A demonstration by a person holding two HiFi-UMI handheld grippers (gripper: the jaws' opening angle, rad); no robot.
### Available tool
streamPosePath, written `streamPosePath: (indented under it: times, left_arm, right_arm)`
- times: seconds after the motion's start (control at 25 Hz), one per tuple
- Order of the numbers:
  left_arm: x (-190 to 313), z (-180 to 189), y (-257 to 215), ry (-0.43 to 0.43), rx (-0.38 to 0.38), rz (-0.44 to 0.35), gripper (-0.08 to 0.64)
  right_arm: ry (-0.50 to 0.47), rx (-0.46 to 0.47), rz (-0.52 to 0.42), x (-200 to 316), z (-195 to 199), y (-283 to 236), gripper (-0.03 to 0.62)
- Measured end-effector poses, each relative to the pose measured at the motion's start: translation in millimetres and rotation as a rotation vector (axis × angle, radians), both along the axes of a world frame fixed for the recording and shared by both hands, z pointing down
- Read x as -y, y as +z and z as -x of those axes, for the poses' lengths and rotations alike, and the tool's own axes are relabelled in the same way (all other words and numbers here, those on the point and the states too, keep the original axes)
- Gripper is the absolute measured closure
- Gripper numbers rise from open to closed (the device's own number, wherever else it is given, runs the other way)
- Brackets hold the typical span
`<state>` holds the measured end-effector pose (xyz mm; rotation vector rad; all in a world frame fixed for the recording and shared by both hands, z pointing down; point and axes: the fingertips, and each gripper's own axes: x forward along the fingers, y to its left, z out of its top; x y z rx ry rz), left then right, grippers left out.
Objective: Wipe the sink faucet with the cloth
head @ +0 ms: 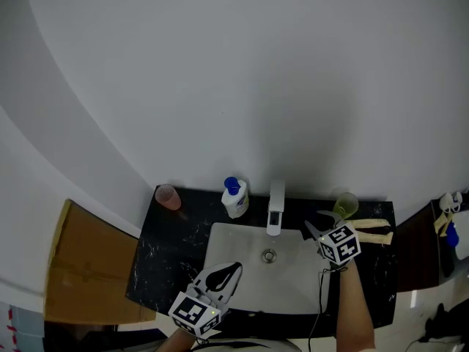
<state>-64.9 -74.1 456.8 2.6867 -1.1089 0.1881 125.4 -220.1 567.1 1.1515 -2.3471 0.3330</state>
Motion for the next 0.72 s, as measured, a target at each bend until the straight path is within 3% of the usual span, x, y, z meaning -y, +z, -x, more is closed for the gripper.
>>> streamPosePath:
  times: [0.08, 0.2, 0.28, 0.44, 0.6, 0.72]
  left_arm:
    - [0.9, 1.6, -3.1, -0.013, 0.012, 0.006, 0.558]
    - [1.2, 3.2, -1.7, -0.019, 0.010, -0.002, 0.558]
    - [0.8, 5.4, -1.7, -0.027, 0.010, -0.006, 0.558]
    - [3.0, 10.3, -3.5, -0.045, 0.020, -0.001, 0.558]
    - [4.9, 9.4, -4.4, -0.050, 0.018, 0.003, 0.558]
    - [4.2, 7.3, 0.1, -0.037, 0.004, -0.004, 0.558]
  right_arm:
    - [0.012, -0.112, 0.027, 17.8, 7.9, 17.7, 0.469]
    - [-0.063, -0.275, 0.067, 30.1, 30.3, 41.5, 0.469]
    - [-0.096, -0.295, 0.091, 30.6, 41.0, 51.3, 0.469]
    - [-0.124, -0.125, 0.058, 35.0, 58.8, 39.7, 0.469]
    - [-0.160, 0.067, -0.075, 35.0, 62.2, -18.0, 0.469]
    - [-0.168, 0.295, -0.180, 30.3, 53.4, -79.2, 0.469]
